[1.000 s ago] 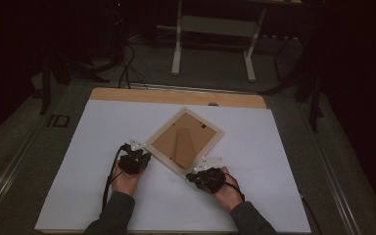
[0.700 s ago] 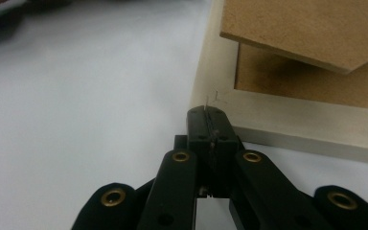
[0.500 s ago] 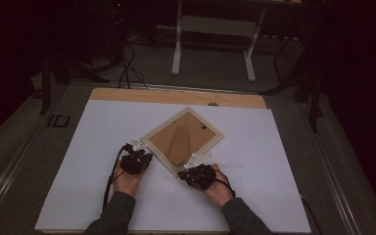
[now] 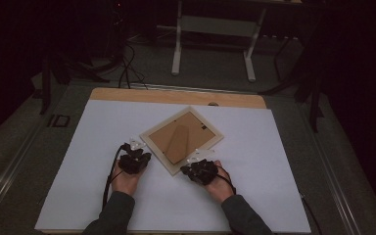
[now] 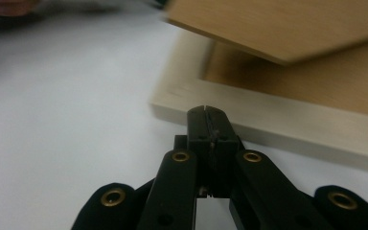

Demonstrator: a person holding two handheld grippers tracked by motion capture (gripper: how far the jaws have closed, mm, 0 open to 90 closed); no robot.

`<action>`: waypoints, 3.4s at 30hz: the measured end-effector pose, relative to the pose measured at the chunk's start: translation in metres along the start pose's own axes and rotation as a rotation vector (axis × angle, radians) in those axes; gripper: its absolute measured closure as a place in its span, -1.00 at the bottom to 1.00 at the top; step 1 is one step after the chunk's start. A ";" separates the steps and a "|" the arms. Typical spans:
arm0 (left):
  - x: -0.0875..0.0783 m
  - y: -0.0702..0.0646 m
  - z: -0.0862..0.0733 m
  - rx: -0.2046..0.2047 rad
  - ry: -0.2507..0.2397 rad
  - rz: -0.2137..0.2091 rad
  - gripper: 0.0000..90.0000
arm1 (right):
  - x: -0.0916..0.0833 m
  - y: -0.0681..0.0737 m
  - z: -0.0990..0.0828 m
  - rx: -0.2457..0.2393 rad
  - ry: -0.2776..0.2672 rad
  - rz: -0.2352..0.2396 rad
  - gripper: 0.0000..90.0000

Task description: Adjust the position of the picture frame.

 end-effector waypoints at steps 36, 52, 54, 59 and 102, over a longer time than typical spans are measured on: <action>0.006 -0.001 0.004 -0.006 0.005 -0.066 0.62 | -0.010 -0.139 -0.005 0.276 -0.016 -0.393 0.85; 0.006 -0.002 0.002 -0.017 0.020 -0.059 0.61 | 0.002 -0.170 -0.007 0.395 0.014 -0.471 0.99; 0.006 -0.003 0.003 -0.016 0.022 -0.056 0.62 | 0.004 -0.175 -0.009 0.431 0.014 -0.467 0.99; 0.007 -0.005 0.002 0.006 0.026 -0.045 0.71 | 0.010 -0.180 -0.014 0.463 0.043 -0.460 0.99; 0.011 -0.001 0.005 -0.036 0.012 -0.046 1.00 | 0.011 -0.167 -0.016 0.369 0.128 -0.378 0.99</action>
Point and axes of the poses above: each handheld gripper's, and its own axes: x roughly forward along the jaws, z roughly out of its top, y roughly to its left, the point moved 4 cm from there along x, roughly forward along the jaws, and after that the axes turned 11 degrees about -z, right-handed, at the moved point
